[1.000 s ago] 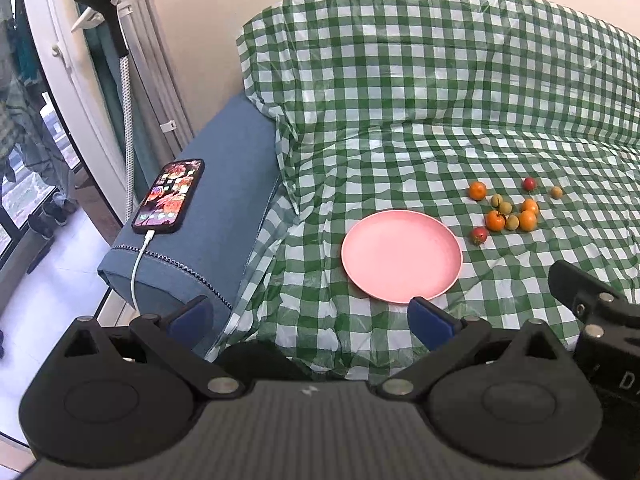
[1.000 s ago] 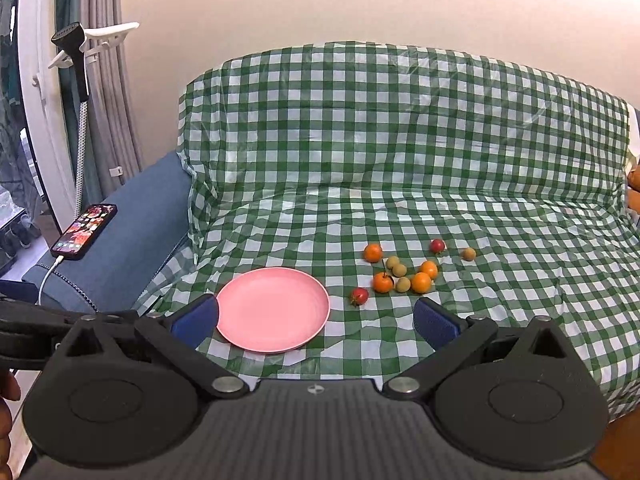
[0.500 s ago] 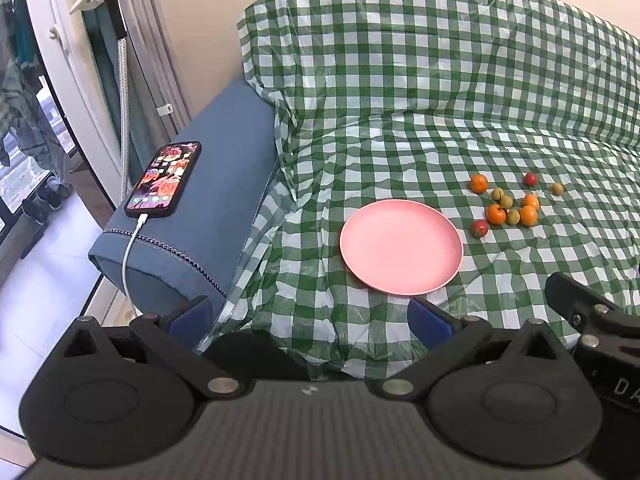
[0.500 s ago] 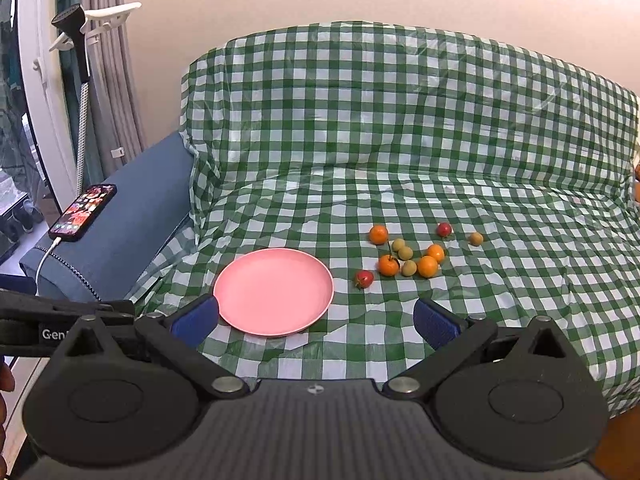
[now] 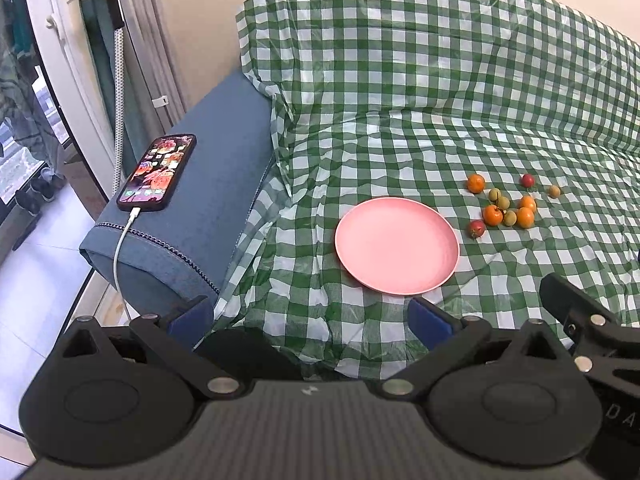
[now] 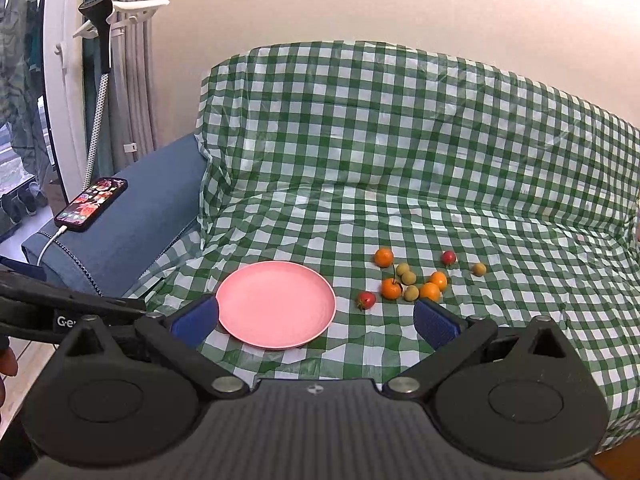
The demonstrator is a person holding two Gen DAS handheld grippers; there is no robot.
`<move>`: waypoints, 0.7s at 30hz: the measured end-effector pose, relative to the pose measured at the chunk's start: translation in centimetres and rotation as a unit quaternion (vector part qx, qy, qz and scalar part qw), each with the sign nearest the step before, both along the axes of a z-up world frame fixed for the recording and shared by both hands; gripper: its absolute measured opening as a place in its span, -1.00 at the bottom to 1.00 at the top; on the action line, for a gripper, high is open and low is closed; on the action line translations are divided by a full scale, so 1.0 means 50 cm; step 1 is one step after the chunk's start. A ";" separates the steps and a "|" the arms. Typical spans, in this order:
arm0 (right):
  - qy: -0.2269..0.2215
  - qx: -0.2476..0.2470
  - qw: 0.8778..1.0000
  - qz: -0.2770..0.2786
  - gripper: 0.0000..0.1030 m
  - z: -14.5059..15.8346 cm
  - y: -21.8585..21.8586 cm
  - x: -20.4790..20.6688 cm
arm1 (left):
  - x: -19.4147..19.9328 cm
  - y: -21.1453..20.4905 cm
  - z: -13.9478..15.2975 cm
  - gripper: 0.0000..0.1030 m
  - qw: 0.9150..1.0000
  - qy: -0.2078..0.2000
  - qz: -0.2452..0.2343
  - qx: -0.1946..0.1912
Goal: Organize fruits
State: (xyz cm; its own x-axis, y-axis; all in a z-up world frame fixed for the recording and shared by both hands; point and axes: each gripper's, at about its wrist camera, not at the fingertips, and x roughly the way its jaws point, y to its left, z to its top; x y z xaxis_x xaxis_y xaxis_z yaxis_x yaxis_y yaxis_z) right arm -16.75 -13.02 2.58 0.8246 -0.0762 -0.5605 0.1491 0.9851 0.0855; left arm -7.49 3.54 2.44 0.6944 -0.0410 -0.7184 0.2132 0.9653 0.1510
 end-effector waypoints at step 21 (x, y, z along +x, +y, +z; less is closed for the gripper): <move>0.023 0.031 0.999 -0.010 0.99 -0.038 -0.036 0.029 | 0.021 -0.030 -0.025 1.00 1.000 0.017 -0.010 0.014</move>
State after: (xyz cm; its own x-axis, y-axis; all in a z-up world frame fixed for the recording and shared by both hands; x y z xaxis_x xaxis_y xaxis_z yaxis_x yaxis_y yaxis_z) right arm -15.32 -14.82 0.68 0.7968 -0.0565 -0.6016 0.1740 0.9749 0.1390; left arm -6.44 2.04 1.18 0.6683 -0.0348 -0.7431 0.2386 0.9562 0.1698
